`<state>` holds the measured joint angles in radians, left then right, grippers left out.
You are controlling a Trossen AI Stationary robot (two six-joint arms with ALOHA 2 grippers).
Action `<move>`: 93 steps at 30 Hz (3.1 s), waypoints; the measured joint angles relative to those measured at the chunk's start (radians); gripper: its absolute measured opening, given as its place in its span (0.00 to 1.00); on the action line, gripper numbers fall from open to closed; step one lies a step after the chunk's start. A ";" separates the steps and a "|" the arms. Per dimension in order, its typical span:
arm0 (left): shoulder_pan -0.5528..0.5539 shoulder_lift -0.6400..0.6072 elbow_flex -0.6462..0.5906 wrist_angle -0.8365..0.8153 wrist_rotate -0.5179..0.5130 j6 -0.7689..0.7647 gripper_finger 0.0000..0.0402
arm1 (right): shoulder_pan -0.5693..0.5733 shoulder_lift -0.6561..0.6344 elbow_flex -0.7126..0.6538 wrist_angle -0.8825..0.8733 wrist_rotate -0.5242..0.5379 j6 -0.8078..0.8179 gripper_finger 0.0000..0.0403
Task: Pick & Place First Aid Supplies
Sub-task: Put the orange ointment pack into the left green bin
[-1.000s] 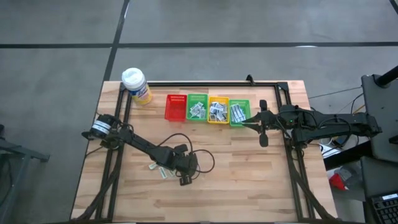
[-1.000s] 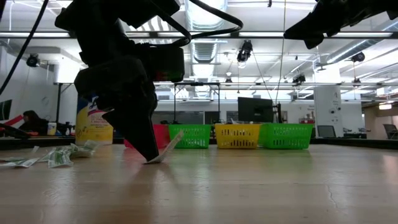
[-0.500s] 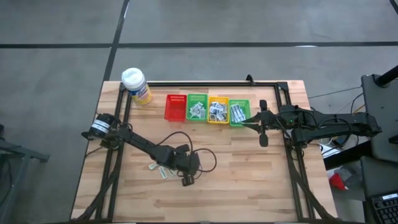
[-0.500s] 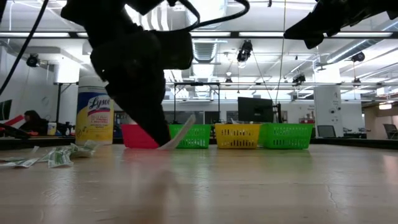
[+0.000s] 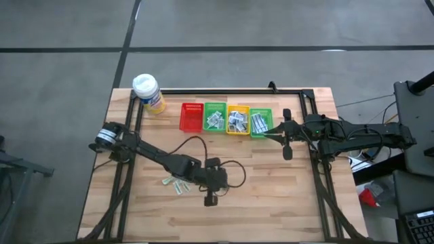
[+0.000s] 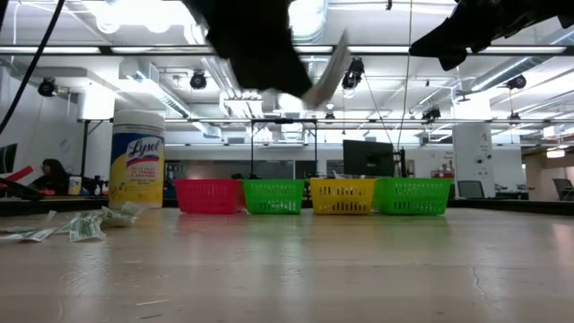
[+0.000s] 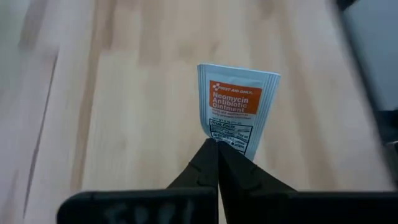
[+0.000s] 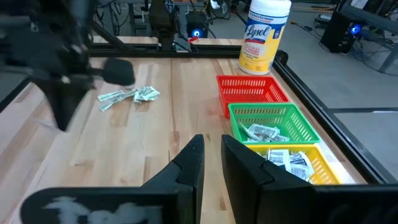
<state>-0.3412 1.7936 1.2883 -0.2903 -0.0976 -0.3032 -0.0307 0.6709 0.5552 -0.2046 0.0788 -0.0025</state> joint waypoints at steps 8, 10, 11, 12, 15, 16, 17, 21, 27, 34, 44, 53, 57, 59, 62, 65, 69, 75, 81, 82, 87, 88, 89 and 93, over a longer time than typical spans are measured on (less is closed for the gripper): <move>0.014 -0.015 0.107 0.095 0.003 0.195 0.00 | 0.000 0.000 0.000 0.000 0.000 0.001 0.13; 0.017 -0.015 0.138 0.097 -0.094 0.227 0.00 | 0.000 0.000 0.000 0.000 0.000 0.000 0.13; 0.019 -0.015 0.153 0.096 -0.156 0.247 0.00 | 0.000 0.000 0.000 0.000 0.000 0.000 0.13; 0.020 -0.015 0.169 0.096 -0.222 0.267 0.00 | 0.000 0.000 0.000 0.000 0.000 0.001 0.13; 0.026 -0.016 0.220 0.078 -0.413 0.334 0.00 | 0.000 0.000 0.000 0.000 0.000 0.000 0.13; 0.032 -0.017 0.238 0.068 -0.459 0.352 0.00 | 0.000 0.000 0.000 0.000 0.000 0.000 0.13; 0.039 -0.018 0.254 0.049 -0.493 0.364 0.00 | 0.000 0.000 0.000 0.000 0.000 0.001 0.13; 0.085 -0.018 0.311 -0.061 -0.575 0.375 0.00 | 0.000 0.000 0.000 0.000 0.000 0.000 0.13; 0.177 -0.018 0.329 -0.200 -0.707 0.373 0.00 | 0.000 0.000 0.000 0.000 0.000 0.001 0.13; 0.327 -0.018 0.329 -0.341 -0.716 0.323 0.00 | 0.000 0.000 0.000 0.000 0.000 0.000 0.13; 0.588 -0.018 0.313 -0.425 -0.520 0.098 0.00 | 0.000 0.000 0.000 0.000 0.000 0.000 0.13; 0.708 -0.018 0.178 -0.406 -0.346 -0.137 0.00 | 0.000 0.000 0.000 0.000 0.000 0.000 0.13; 0.700 -0.016 0.077 -0.314 -0.298 -0.217 0.00 | 0.000 0.000 0.000 0.000 0.000 0.000 0.13; 0.691 -0.016 0.028 -0.238 -0.274 -0.249 0.00 | 0.000 0.000 0.000 0.000 0.000 0.000 0.13; 0.679 -0.016 -0.021 -0.166 -0.259 -0.302 0.00 | 0.000 0.000 0.000 0.000 0.000 0.000 0.13; 0.671 -0.016 -0.047 -0.127 -0.259 -0.335 0.00 | 0.000 0.000 0.000 0.000 0.000 0.001 0.13; 0.659 -0.003 -0.051 -0.126 -0.262 -0.349 0.00 | 0.000 0.000 0.000 0.000 0.000 0.001 0.13; 0.637 0.050 -0.033 -0.121 -0.263 -0.364 0.00 | 0.000 0.000 0.000 0.000 0.000 0.001 0.13; 0.633 0.078 -0.009 -0.115 -0.284 -0.366 0.00 | 0.000 0.000 0.000 0.000 0.000 0.000 0.13; 0.633 0.078 -0.008 -0.116 -0.287 -0.369 0.00 | 0.000 0.000 0.000 0.000 0.000 0.000 0.13; 0.633 0.078 -0.009 -0.111 -0.284 -0.364 0.00 | 0.000 0.000 0.000 0.000 0.000 0.000 0.13; 0.632 0.078 -0.012 -0.110 -0.280 -0.364 0.00 | 0.000 0.000 0.000 0.000 0.000 0.001 0.13; 0.632 0.078 -0.015 -0.111 -0.276 -0.364 0.00 | 0.000 0.000 0.000 0.000 0.000 0.002 0.13; 0.632 0.079 -0.019 -0.112 -0.272 -0.351 0.00 | 0.000 0.000 0.000 0.000 0.000 0.001 0.13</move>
<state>0.2905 1.8725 1.2694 -0.4018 -0.3698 -0.6538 -0.0307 0.6712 0.5552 -0.2046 0.0788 -0.0015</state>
